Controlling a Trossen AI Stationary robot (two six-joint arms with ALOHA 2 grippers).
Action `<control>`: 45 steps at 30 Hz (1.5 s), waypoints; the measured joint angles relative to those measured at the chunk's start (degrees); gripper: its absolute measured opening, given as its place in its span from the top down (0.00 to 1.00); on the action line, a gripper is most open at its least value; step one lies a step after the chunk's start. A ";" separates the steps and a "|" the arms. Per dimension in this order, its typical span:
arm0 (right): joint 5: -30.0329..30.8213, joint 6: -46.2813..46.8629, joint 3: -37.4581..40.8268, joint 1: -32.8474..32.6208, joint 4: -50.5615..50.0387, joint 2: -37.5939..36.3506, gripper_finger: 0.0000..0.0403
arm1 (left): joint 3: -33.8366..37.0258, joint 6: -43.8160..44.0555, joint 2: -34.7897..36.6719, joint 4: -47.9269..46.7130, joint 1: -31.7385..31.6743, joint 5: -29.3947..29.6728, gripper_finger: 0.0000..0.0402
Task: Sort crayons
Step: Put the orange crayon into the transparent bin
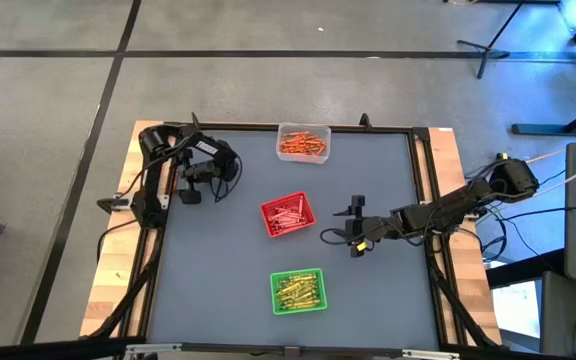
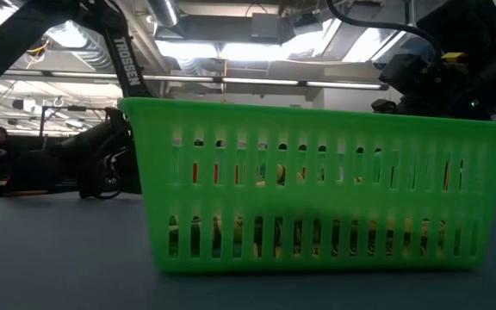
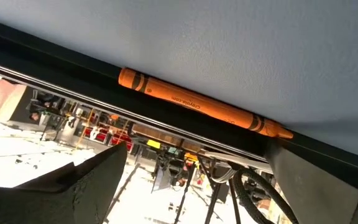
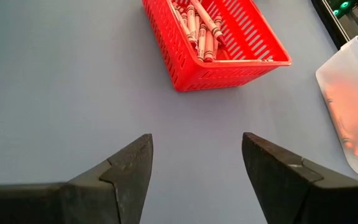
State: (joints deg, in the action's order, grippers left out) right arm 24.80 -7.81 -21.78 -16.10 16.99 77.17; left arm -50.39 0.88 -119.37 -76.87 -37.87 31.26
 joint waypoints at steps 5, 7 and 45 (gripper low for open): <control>0.00 0.00 0.00 0.00 0.02 0.02 0.39 | 0.04 -0.78 0.04 1.29 -0.02 -0.85 0.05; 0.00 0.00 0.00 0.00 0.01 0.00 0.39 | -0.08 -1.24 0.11 1.60 -0.09 -1.54 0.05; -3.51 -0.11 0.02 -0.04 -0.02 0.01 0.39 | -3.93 15.24 21.38 24.74 2.18 -25.06 0.05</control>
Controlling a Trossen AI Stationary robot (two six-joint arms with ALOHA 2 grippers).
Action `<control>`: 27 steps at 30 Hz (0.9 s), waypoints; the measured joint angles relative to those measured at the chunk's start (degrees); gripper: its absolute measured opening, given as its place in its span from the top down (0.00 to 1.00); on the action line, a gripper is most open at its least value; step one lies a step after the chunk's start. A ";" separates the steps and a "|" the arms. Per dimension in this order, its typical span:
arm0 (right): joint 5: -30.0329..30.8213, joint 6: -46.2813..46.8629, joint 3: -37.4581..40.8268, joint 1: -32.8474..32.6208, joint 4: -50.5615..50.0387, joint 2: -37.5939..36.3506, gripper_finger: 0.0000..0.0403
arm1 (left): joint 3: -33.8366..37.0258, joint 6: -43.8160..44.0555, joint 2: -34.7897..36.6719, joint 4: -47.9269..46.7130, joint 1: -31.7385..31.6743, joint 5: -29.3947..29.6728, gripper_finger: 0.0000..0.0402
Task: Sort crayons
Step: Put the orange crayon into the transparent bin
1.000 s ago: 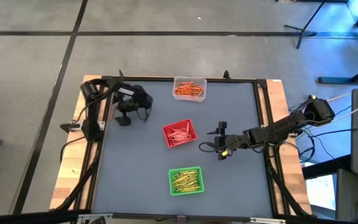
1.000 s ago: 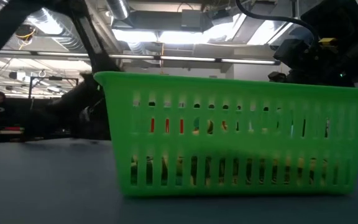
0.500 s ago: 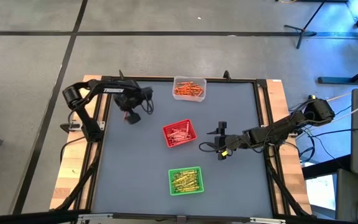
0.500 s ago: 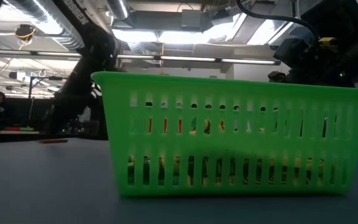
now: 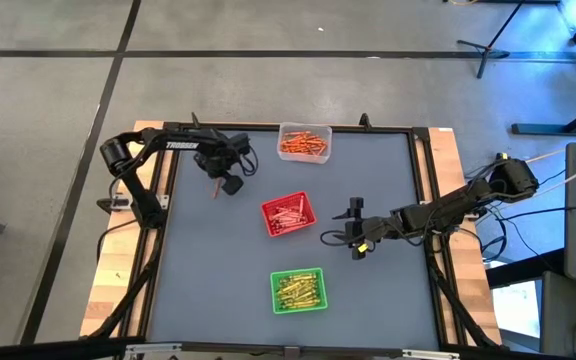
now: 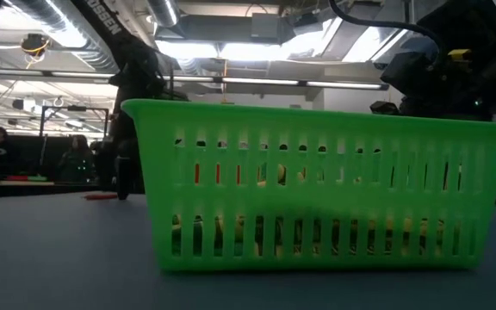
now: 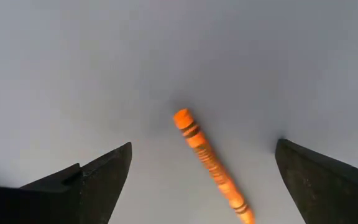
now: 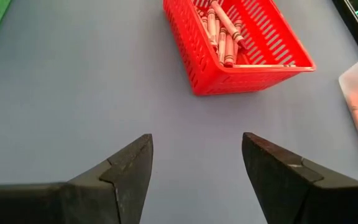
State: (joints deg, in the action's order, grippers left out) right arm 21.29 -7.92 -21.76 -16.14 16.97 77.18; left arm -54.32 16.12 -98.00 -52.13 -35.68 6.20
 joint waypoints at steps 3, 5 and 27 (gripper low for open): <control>0.01 0.00 0.00 0.00 0.00 -0.01 0.39 | 1.43 0.31 0.16 1.27 -0.10 -1.48 0.05; -0.01 0.00 0.00 0.00 0.00 -0.01 0.39 | 2.62 0.37 0.26 2.15 -0.41 -2.06 0.06; 0.06 -0.05 0.00 0.04 1.16 -0.01 0.39 | 4.41 -0.36 0.28 6.71 1.58 -7.04 0.67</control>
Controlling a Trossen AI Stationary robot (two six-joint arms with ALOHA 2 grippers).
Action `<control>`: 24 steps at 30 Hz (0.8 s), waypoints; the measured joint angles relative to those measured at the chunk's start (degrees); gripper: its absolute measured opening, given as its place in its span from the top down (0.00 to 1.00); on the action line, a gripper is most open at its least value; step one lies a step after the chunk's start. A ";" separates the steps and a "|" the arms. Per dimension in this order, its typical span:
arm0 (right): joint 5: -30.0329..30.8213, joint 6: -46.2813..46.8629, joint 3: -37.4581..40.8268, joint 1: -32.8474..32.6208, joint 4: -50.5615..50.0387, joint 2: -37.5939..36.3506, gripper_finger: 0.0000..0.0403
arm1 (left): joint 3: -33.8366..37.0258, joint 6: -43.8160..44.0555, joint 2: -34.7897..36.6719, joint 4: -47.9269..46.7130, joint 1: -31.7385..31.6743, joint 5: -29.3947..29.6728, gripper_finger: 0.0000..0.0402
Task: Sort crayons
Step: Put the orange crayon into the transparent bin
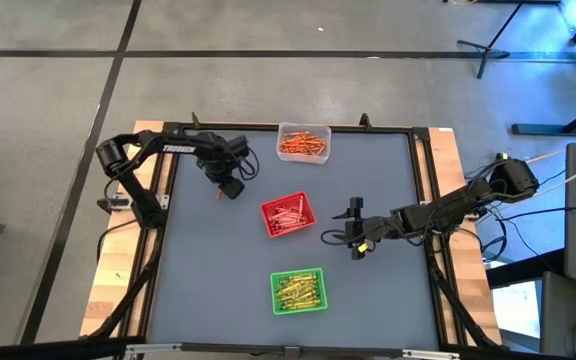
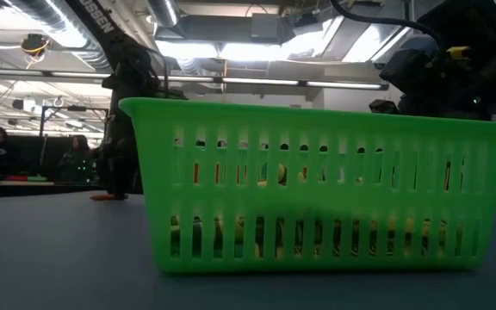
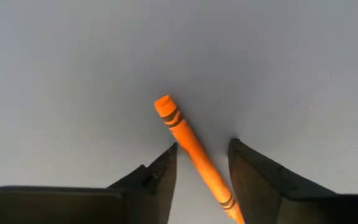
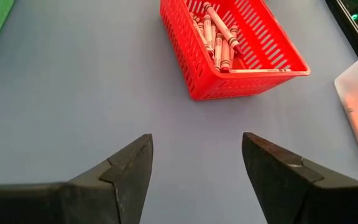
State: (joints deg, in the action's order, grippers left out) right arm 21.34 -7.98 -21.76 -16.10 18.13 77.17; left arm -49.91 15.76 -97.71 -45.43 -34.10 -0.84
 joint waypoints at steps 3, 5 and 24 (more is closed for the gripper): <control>0.00 -0.01 0.00 0.00 0.01 -0.01 0.39 | 0.00 0.12 0.00 0.09 0.38 -0.02 0.72; 0.00 -0.01 0.00 0.00 0.03 -0.01 0.39 | 0.02 -0.01 0.00 0.16 0.46 -0.20 0.76; 0.00 3.37 0.00 0.00 -0.35 0.02 0.39 | -11.11 -9.10 7.95 0.15 2.93 1.90 0.99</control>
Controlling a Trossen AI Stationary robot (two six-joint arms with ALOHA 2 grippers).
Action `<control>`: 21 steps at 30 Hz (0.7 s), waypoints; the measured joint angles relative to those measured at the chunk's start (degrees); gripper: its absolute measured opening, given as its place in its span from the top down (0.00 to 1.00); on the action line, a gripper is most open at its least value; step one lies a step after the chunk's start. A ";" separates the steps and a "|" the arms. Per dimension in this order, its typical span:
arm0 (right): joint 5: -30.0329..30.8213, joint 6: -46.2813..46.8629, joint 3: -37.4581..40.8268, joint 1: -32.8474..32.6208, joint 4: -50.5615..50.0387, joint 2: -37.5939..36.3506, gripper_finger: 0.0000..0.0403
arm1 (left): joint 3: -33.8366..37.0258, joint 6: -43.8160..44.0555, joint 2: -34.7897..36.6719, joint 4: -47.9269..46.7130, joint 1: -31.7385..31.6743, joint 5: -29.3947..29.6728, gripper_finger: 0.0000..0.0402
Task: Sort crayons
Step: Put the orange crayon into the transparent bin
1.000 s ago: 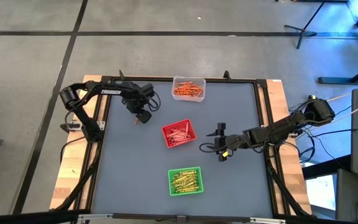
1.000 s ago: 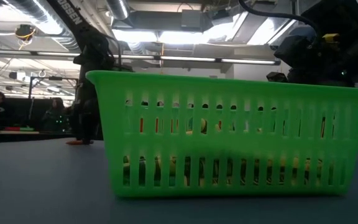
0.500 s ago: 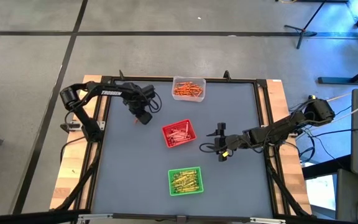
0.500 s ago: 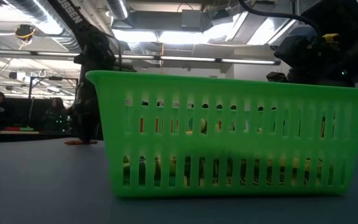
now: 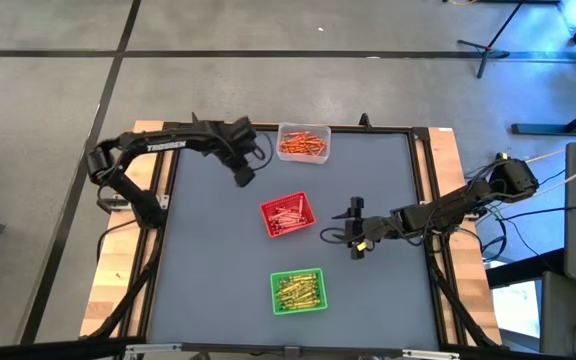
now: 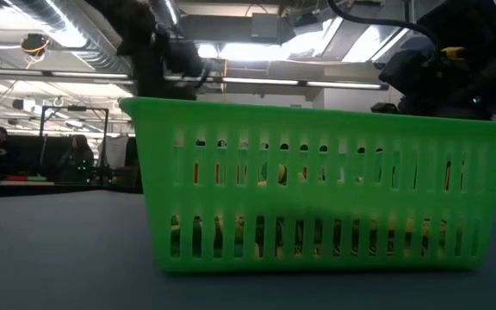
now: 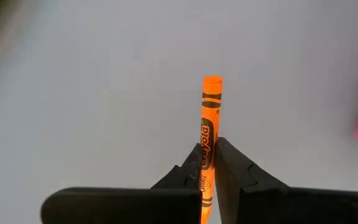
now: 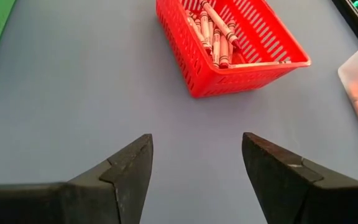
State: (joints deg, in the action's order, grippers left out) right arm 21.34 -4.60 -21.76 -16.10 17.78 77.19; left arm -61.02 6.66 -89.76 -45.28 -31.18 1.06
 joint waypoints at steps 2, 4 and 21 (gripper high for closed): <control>0.04 1.26 0.00 0.00 -0.13 -0.01 0.39 | -3.14 -2.76 0.44 1.22 0.36 -0.14 0.99; 0.18 1.89 0.00 0.00 -1.13 -0.04 0.39 | -5.78 -5.39 0.29 3.26 0.72 -0.16 0.99; 15.12 -2.14 0.02 4.42 -9.62 -4.91 0.39 | -10.57 -19.81 -6.72 36.70 -4.31 -6.77 1.00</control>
State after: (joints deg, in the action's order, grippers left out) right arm 36.47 -6.75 -21.74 -11.68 8.16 72.28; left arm -71.59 -13.15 -96.48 -8.57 -35.49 -5.72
